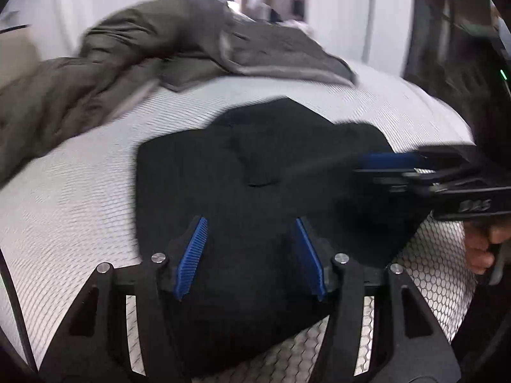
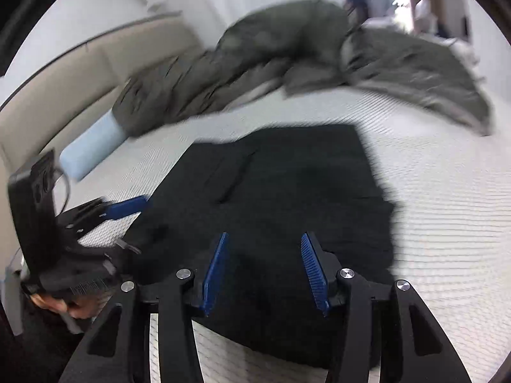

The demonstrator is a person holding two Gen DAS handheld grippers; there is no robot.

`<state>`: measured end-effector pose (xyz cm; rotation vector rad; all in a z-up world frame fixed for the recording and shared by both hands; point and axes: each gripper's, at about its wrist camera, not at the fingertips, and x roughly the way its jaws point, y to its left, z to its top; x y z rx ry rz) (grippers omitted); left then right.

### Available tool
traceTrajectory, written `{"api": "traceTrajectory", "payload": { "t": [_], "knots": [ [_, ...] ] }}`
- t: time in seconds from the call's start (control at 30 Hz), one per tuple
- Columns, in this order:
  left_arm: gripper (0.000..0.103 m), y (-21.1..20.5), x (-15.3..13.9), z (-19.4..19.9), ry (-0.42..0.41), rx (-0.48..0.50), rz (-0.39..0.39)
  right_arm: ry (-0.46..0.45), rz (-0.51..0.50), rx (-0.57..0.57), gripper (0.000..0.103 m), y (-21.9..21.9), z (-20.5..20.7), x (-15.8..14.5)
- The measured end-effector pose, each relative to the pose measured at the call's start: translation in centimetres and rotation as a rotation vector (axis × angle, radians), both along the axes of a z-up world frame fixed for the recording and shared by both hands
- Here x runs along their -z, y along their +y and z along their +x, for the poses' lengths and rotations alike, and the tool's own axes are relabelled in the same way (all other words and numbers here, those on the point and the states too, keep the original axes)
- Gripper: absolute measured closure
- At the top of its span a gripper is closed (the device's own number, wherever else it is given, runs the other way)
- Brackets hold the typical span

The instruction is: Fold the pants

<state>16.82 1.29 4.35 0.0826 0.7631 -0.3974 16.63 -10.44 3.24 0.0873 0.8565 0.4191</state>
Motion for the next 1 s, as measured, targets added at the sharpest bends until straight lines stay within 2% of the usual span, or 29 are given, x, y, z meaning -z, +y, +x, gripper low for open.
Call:
{"api": "traceTrajectory", "payload": {
  "t": [0.07,0.13,0.17,0.23,0.3,0.4,0.47,0.53,0.57,0.6,0.67,0.7,0.87,1.0],
  "knots": [
    [0.048,-0.8,1.3,1.4,0.080,0.055,0.001,0.012,-0.040,-0.010,0.054,1.5,1.6,0.9],
    [0.048,-0.9,1.8,1.6,0.077,0.086,0.024,0.084,-0.085,-0.042,0.054,2.5,3.1,2.5],
    [0.048,-0.9,1.7,1.6,0.078,0.093,0.022,0.091,-0.114,-0.054,0.055,2.7,3.4,3.0],
    [0.048,-0.4,1.5,1.7,0.079,0.082,0.023,0.057,-0.219,-0.067,0.055,2.9,2.8,3.4],
    [0.048,0.0,1.6,1.7,0.077,0.072,0.033,0.018,-0.335,-0.019,0.056,1.8,1.9,2.9],
    [0.048,0.5,1.2,1.2,0.065,0.040,0.042,-0.020,-0.321,0.000,0.055,0.2,0.4,2.1],
    [0.047,1.4,0.8,0.2,0.045,0.062,0.011,-0.056,-0.336,0.022,0.054,0.3,-0.6,1.6],
    [0.035,1.1,0.4,-1.5,0.020,0.129,-0.007,-0.063,-0.272,-0.024,0.054,0.7,-2.0,1.1],
    [0.033,0.7,0.7,-1.8,0.021,0.139,0.016,-0.066,-0.246,-0.057,0.049,1.1,-2.4,1.1],
    [0.033,0.4,1.3,-1.6,0.036,0.136,0.052,-0.067,-0.253,-0.076,0.044,1.2,-2.7,1.4],
    [0.033,0.2,2.2,-1.1,0.060,0.118,0.092,-0.045,-0.342,-0.083,0.045,1.7,-2.8,3.0],
    [0.033,0.5,2.1,-1.1,0.059,0.112,0.090,-0.029,-0.355,-0.091,0.046,1.5,-2.6,3.6],
    [0.033,2.7,1.3,-1.8,0.052,0.074,0.048,-0.034,-0.349,-0.078,0.046,-0.5,-3.3,2.4],
    [0.033,4.1,-1.0,-1.5,-0.009,0.021,-0.038,-0.070,-0.207,0.000,0.043,-2.8,-3.1,0.4]
  ]
}}
